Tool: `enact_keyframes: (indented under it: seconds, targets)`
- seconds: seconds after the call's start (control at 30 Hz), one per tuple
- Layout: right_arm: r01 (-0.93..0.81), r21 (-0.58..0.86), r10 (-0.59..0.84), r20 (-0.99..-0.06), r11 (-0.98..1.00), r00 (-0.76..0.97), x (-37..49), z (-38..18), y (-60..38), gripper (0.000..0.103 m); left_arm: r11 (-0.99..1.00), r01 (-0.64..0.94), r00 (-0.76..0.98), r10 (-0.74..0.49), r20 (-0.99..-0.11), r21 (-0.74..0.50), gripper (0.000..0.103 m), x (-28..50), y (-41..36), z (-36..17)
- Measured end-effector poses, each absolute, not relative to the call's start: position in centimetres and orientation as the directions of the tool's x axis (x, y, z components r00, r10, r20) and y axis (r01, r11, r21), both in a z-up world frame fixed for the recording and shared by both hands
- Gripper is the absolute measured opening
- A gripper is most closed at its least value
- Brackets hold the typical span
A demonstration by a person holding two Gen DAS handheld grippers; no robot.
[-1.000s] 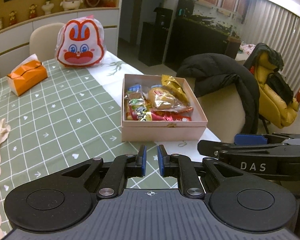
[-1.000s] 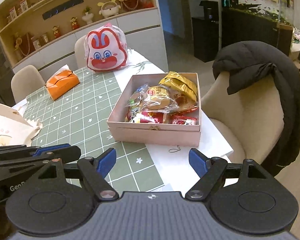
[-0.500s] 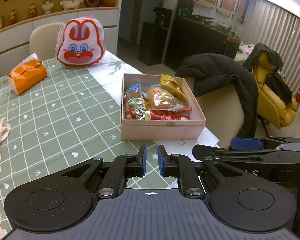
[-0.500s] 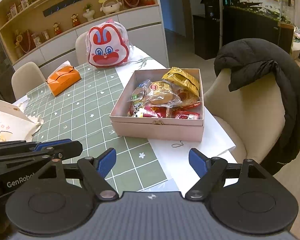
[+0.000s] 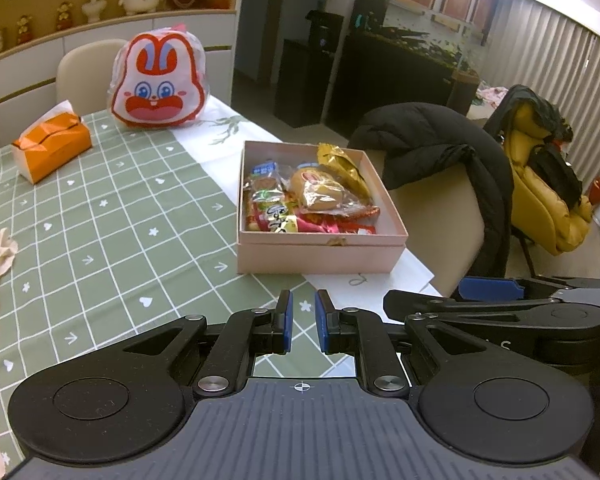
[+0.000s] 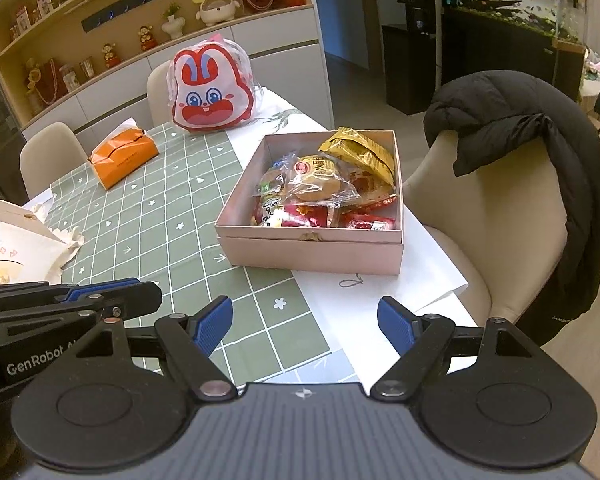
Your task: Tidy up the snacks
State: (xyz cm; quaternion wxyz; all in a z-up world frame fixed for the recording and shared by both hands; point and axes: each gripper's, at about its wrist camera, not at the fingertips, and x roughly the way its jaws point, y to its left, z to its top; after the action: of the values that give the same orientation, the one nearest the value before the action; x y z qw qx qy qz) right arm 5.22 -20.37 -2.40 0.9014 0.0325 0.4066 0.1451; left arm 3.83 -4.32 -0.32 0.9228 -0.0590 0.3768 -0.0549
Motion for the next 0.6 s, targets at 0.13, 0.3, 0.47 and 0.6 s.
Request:
enact_keyframes:
  seconds: [0.13,0.3,0.47,0.6]
  targets:
    - [-0.232,0.179,0.288,-0.725,0.956,0.626,5.1,-2.53,-20.39,0.08,0.987,0.058,0.706,-0.149,-0.692,-0.153,0.016,3.65,-4.5,-0.44]
    - [-0.232,0.18,0.288,-0.729,0.956,0.621,5.11,-2.62,-20.41,0.08,0.986,0.055,0.703,-0.15,-0.695,-0.157,0.016,3.61,-4.48,-0.38]
    - [-0.235,0.18,0.29,-0.731,0.955,0.618,5.2,-2.67,-20.21,0.08,0.986,0.052,0.7,-0.15,-0.698,-0.16,0.016,3.75,-4.38,-0.37]
    - [-0.235,0.181,0.29,-0.733,0.955,0.616,5.24,-2.71,-20.23,0.08,0.986,0.051,0.698,-0.151,-0.7,-0.161,0.016,3.79,-4.43,-0.37]
